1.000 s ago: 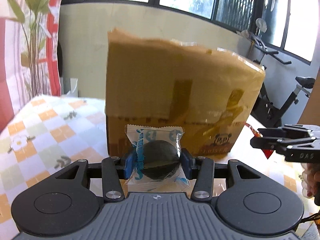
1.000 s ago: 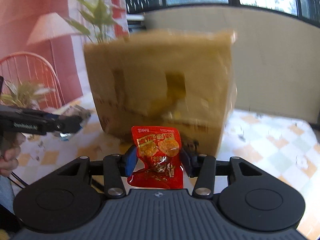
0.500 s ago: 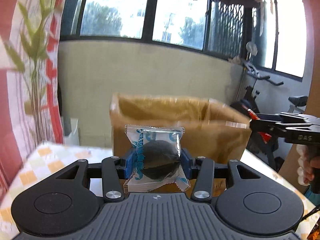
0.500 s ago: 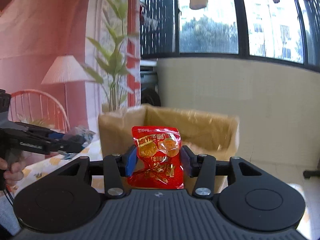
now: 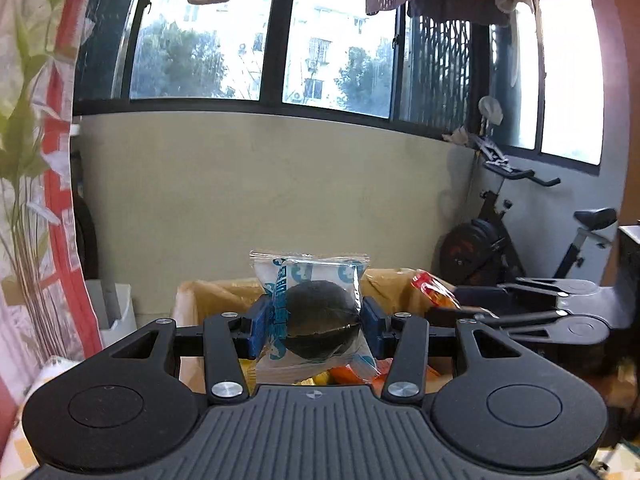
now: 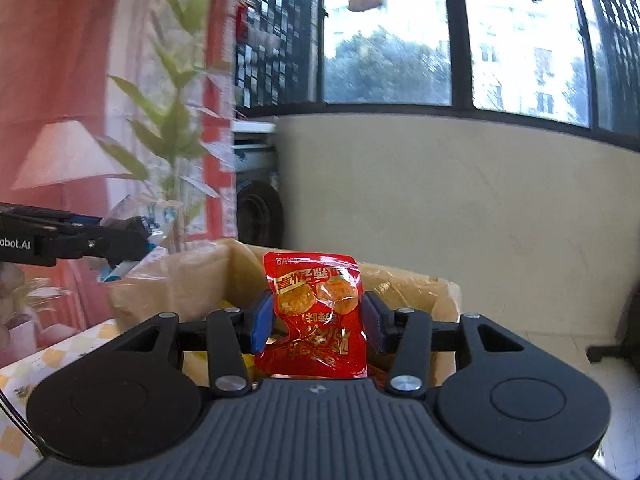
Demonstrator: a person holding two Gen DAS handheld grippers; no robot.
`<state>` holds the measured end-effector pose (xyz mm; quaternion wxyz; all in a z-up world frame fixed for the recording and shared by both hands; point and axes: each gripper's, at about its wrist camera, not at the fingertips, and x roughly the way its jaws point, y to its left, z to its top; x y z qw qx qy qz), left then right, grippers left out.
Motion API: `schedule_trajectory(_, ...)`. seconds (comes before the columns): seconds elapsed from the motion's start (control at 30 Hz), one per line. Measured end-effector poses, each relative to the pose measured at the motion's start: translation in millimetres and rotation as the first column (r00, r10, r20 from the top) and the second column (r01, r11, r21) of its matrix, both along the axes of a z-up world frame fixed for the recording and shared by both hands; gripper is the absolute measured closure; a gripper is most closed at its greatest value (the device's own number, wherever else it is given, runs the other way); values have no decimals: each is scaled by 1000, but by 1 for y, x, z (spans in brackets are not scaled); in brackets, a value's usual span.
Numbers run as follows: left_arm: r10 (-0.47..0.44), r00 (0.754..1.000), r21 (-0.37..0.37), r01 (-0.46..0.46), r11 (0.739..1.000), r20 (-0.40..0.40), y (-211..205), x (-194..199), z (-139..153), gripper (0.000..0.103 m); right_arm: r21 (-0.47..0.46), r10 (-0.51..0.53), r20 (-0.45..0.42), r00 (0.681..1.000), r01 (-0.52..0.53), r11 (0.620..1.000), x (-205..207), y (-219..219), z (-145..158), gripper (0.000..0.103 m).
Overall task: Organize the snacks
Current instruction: 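Lift both snacks over the box and open both grippers to drop them, then grasp the cracker packet with the left gripper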
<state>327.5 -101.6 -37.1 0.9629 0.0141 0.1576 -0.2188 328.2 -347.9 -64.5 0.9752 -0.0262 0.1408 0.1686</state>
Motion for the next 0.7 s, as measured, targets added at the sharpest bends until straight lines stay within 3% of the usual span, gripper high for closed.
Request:
schedule_trajectory(0.07, -1, 1000, 31, 2, 1000, -18, -10, 15, -7, 52, -7, -45, -17, 999, 45, 999, 8, 1, -5, 48)
schedule_trajectory(0.2, 21, 998, 35, -19, 999, -55, -13, 25, -17, 37, 7, -78, -10, 997, 78, 997, 3, -10, -13, 33)
schedule_trajectory(0.4, 23, 995, 40, -19, 999, -96, 5, 14, -19, 36, 29, -49, -5, 999, 50, 998, -27, -27, -15, 33)
schedule_trajectory(0.7, -63, 992, -8, 63, 998, -105, 44, -34, -18, 36, 51, 19, 22, 1000, -20, 998, -85, -27, -23, 33)
